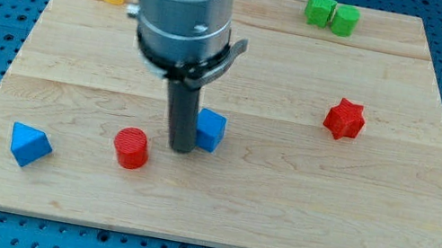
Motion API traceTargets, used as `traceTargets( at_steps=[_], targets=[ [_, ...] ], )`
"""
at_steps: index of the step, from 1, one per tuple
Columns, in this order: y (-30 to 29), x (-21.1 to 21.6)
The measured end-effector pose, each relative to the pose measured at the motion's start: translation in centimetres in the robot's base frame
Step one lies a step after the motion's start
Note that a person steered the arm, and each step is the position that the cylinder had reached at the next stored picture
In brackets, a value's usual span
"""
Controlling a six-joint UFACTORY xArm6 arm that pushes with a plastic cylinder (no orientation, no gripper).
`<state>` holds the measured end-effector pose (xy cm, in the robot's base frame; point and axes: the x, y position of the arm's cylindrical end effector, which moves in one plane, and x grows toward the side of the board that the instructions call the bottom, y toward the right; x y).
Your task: Slide the blue triangle closer to the red circle
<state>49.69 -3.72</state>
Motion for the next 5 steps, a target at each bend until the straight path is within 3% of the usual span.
traceTargets(
  at_steps=[2, 4, 5],
  targets=[
    [3.3, 0.0],
    [4.0, -9.9],
    [-4.7, -10.5]
  ],
)
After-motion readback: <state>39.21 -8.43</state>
